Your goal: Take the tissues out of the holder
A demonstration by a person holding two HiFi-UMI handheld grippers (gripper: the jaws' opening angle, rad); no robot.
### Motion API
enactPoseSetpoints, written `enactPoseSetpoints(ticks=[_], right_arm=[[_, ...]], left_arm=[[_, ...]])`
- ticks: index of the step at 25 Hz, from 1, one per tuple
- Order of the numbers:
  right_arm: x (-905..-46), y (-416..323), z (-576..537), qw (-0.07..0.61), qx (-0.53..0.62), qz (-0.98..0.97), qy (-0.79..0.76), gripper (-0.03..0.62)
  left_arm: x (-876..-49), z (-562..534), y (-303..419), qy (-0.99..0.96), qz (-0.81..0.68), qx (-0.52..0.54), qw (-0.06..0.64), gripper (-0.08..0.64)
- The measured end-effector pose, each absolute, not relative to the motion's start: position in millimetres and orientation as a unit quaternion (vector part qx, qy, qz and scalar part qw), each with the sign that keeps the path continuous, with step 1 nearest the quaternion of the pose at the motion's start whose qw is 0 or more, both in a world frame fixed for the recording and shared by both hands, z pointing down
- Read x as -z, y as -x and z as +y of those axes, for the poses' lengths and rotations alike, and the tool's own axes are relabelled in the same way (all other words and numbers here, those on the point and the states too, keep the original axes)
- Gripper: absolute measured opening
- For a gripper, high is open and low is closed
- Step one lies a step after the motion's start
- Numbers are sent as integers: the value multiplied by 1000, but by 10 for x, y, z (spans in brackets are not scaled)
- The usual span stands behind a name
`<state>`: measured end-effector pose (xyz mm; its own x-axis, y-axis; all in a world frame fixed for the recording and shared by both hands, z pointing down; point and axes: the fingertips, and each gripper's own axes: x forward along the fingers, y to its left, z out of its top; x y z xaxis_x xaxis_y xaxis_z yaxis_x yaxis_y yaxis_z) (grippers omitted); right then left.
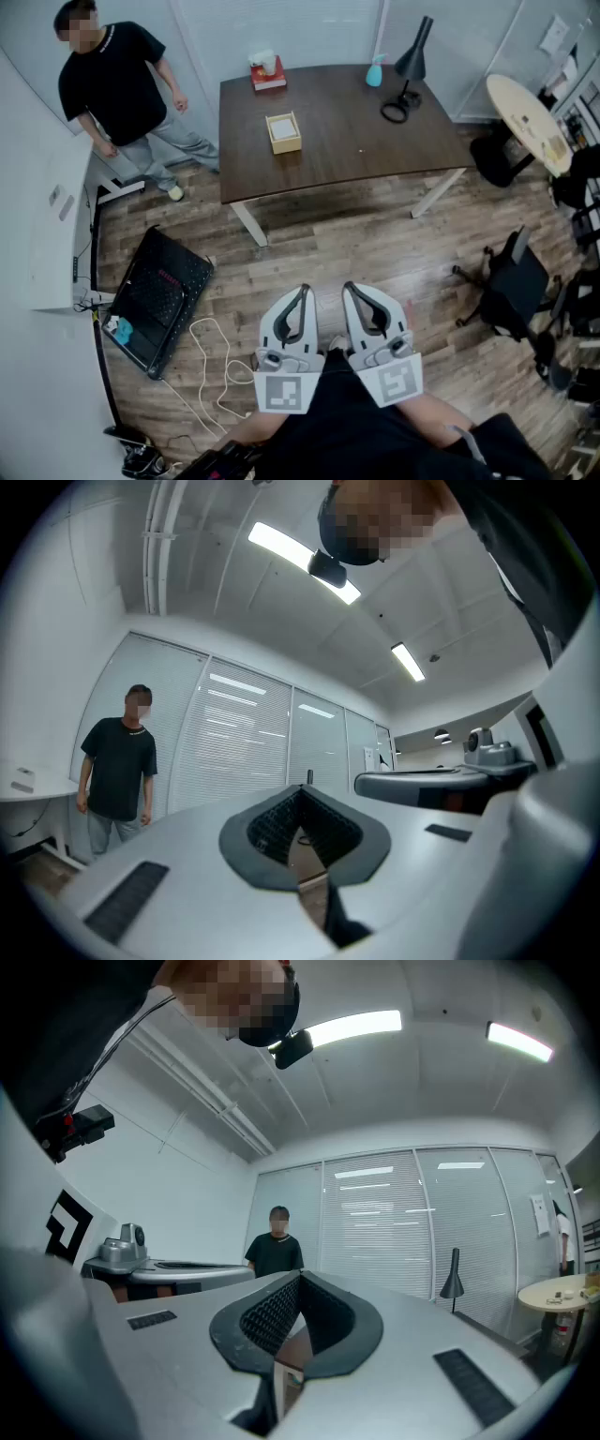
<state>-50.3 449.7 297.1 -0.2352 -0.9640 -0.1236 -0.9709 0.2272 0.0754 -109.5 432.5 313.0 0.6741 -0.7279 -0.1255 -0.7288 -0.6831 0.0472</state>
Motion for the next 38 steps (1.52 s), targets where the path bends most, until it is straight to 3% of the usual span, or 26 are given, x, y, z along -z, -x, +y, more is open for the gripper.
enactPoseSetpoints(ticks=[38], right_arm=[[-3101,-157,4739,21,-43,789,613,9]], left_arm=[[-3265,4639,570,907,417,-57,-5,-2]])
